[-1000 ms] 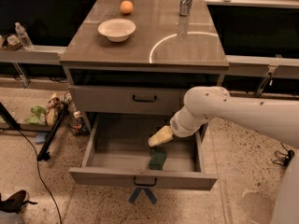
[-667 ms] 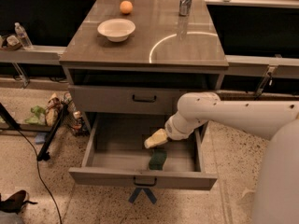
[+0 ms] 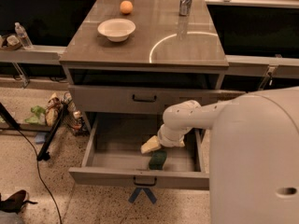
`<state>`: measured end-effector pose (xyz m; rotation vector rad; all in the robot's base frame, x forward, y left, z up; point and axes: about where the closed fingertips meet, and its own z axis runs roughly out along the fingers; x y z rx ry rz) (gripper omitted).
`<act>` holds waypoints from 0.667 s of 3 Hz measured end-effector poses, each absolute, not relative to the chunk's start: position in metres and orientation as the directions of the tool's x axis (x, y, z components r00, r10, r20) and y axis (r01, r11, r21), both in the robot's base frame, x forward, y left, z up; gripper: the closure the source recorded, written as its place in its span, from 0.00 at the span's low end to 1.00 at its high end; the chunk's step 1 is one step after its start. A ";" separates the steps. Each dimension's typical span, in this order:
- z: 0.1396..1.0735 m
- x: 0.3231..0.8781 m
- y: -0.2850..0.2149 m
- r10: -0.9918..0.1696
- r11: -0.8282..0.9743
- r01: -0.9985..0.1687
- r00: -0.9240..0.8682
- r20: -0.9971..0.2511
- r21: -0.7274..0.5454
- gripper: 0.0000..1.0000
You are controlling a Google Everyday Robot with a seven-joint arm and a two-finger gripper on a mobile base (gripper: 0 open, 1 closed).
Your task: Pick sponge from middle drawer and place on counter
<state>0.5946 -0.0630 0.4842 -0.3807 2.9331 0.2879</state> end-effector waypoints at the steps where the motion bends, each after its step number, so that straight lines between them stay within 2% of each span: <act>1: 0.441 0.600 -0.051 -0.169 0.974 -0.186 -0.976 -0.137 0.127 0.00; 2: 0.417 0.608 -0.040 -0.138 0.985 -0.149 -0.984 -0.111 0.090 0.00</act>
Offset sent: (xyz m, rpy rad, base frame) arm 0.0236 0.0361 -0.0942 -0.1416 0.0825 -0.1608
